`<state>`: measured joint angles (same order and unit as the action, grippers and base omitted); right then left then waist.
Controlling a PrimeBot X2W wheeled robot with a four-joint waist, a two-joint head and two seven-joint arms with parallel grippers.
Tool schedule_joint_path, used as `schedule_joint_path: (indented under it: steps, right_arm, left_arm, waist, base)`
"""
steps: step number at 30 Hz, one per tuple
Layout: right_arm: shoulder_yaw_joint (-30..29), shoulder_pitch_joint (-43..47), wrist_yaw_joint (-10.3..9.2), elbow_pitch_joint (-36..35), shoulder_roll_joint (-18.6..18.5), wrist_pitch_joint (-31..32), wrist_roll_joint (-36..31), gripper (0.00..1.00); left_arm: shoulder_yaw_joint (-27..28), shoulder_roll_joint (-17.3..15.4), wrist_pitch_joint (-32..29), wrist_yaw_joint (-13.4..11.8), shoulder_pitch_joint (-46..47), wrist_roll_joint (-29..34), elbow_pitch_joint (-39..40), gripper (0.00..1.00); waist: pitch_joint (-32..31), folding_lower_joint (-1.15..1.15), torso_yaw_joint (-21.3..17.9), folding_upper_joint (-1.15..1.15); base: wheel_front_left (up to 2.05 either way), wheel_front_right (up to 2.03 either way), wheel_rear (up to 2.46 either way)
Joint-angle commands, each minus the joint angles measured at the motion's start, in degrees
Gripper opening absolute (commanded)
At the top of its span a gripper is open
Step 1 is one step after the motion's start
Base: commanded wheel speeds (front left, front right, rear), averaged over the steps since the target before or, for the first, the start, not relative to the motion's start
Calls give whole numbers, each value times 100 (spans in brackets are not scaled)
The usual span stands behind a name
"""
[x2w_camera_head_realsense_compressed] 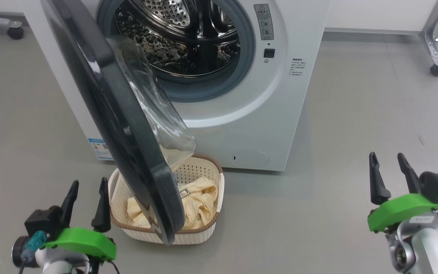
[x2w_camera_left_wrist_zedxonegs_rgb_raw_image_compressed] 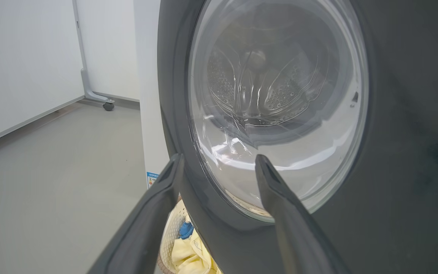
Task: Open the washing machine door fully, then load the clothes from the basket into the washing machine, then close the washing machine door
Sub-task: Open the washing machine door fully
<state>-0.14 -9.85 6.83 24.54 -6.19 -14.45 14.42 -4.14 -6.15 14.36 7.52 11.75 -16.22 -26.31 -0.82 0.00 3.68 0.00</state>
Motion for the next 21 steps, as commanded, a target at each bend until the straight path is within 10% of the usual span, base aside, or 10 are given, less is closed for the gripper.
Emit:
schedule_joint_path:
  steps: [1,21]
  right_arm:
    - [72,-130,66,-149,-17,-54,-82,100]
    - [-425,-9,66,-183,235,-54,-781,100]
  left_arm:
    - [199,-150,63,-3,193,-28,172,100]
    - [226,-123,63,-3,175,-11,166,100]
  waist:
    - [0,0,-1,0]
    - [-26,0,-13,0]
  base:
    - [0,0,0]
    - [0,0,0]
